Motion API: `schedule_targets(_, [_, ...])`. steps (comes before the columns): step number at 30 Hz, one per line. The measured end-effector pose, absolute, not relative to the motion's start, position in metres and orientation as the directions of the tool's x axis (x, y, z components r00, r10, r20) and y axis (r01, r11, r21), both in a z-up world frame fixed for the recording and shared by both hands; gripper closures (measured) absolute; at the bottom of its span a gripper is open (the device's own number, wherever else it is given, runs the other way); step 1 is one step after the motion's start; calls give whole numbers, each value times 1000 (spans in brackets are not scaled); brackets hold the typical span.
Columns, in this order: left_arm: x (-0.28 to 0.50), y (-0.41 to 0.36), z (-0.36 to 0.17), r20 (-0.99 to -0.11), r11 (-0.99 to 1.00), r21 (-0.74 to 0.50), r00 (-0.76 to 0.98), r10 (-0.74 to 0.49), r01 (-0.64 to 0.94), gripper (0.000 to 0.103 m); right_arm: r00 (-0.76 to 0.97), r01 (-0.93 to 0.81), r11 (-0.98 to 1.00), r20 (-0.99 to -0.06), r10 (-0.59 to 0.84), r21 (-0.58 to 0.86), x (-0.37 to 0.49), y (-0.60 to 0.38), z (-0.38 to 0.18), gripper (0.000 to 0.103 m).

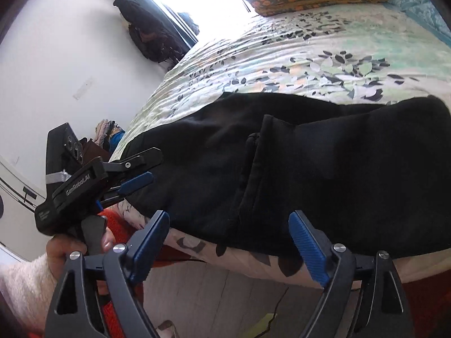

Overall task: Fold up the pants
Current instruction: 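Pinch the folded pants edge with the left tool, then release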

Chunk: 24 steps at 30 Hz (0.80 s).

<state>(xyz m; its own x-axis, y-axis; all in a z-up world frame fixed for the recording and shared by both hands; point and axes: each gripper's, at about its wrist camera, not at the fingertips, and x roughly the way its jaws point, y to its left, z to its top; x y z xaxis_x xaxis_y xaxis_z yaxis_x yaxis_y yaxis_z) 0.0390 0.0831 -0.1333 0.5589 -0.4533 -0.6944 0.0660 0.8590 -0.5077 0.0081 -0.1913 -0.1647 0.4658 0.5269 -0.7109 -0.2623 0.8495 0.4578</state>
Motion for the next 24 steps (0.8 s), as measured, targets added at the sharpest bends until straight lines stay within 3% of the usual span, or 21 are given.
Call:
schedule_targets(4, [36,26,-120,-684,833,-479,477,-552,276,32,593,-193,902,-686,421,387,-24,-238,-144,11])
schedule_targets(5, [35,12,-122,-694,831,-463,457,-556,307,35,611,-155,900,-677,411,407,-28,-252,-145,11])
schedule_targets(7, [36,-10,-131,-729,840,-431,421,-540,331,54,638,-75,884,-660,398,461,-26,-275,-149,11])
schedule_targets(9, [39,-24,-143,-773,856,-397,381,-507,331,65,657,-18,872,-651,380,490,-24,-291,-152,11])
schedule_targets(16, [38,-36,-158,-828,898,-326,368,-422,297,67,675,17,851,-634,378,525,-17,-305,-152,11])
schedule_targets(17, [38,-39,-159,-830,898,-318,368,-419,305,73,673,19,849,-634,379,528,-17,-304,-152,11])
schedule_targets(18, [39,-42,-160,-836,902,-302,368,-406,309,91,672,20,848,-635,380,529,-16,-304,-153,11])
schedule_targets(19, [41,-45,-161,-844,908,-285,369,-389,307,99,672,20,849,-635,380,528,-17,-305,-153,11])
schedule_targets(24, [33,-34,-152,-837,921,-259,409,-364,290,101,696,41,870,-638,328,491,-18,-310,-148,11])
